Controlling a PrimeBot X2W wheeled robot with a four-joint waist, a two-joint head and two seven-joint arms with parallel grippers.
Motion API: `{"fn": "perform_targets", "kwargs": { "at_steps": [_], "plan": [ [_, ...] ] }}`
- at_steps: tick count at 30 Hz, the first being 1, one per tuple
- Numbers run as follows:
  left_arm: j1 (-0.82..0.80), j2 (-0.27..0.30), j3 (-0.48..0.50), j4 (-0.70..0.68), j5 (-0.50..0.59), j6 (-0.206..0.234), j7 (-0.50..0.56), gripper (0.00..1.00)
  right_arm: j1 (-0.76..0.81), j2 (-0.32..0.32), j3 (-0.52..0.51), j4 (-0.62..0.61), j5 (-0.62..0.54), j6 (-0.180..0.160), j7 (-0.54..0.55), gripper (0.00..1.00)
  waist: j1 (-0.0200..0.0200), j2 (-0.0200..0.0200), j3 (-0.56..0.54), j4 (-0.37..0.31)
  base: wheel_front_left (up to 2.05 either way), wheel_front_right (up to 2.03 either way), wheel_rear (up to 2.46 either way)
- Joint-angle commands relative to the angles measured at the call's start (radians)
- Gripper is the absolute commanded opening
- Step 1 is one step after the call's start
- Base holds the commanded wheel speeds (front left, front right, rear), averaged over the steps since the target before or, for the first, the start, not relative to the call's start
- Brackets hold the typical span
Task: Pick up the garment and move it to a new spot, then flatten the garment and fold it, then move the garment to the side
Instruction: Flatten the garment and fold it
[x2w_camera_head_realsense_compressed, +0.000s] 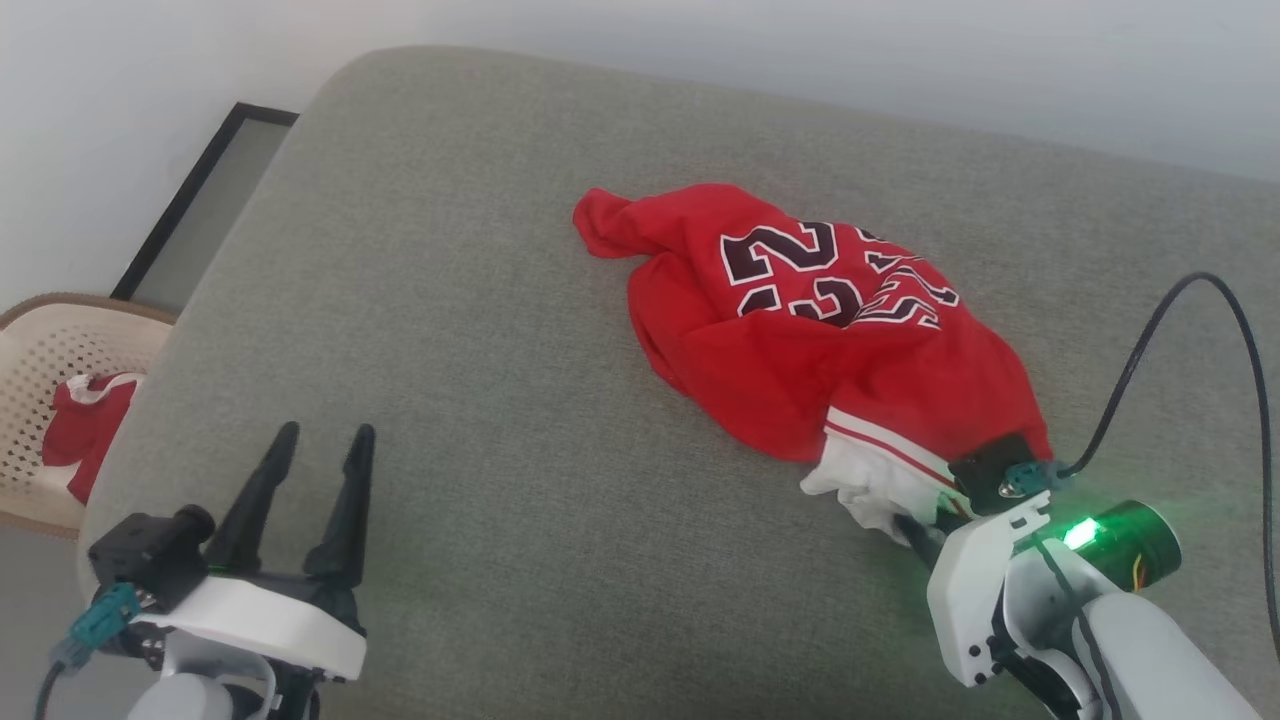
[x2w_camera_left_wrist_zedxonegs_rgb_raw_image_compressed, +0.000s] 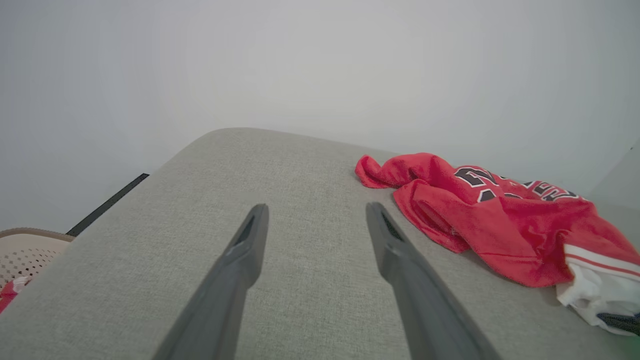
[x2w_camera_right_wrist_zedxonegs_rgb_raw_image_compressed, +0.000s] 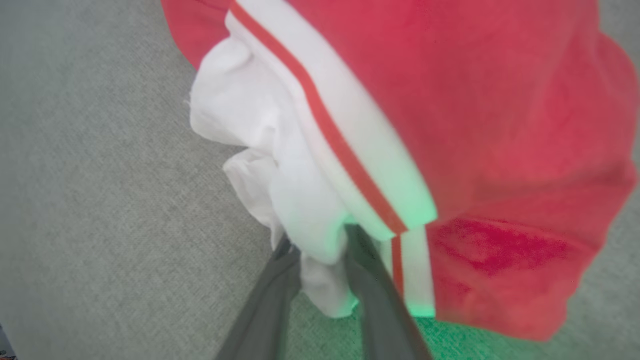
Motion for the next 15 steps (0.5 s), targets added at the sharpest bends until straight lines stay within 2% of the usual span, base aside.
{"fn": "perform_targets", "kwargs": {
  "at_steps": [1, 8, 15],
  "plan": [
    [0.006, 0.0, 0.01, 0.003, 0.008, -0.006, -0.004, 1.0, 0.004, 0.002, 0.001, 0.013, 0.01, 0.0, 0.005, 0.0, 0.0, 0.0, -0.006, -0.008, 0.0, 0.0, 0.0],
    [0.025, 0.001, 0.048, -0.006, 0.022, -0.016, -0.004, 1.0, -0.001, -0.025, -0.055, -0.111, 0.069, 0.0, 0.039, 0.0, 0.0, 0.0, -0.029, -0.066, 0.0, 0.0, 0.0],
    [0.038, 0.012, 0.079, -0.014, 0.024, -0.016, -0.004, 1.0, 0.027, -0.081, -0.166, -0.258, 0.099, -0.001, 0.114, 0.0, 0.0, 0.0, -0.04, -0.129, 0.0, 0.0, 0.0]
  ]
}}
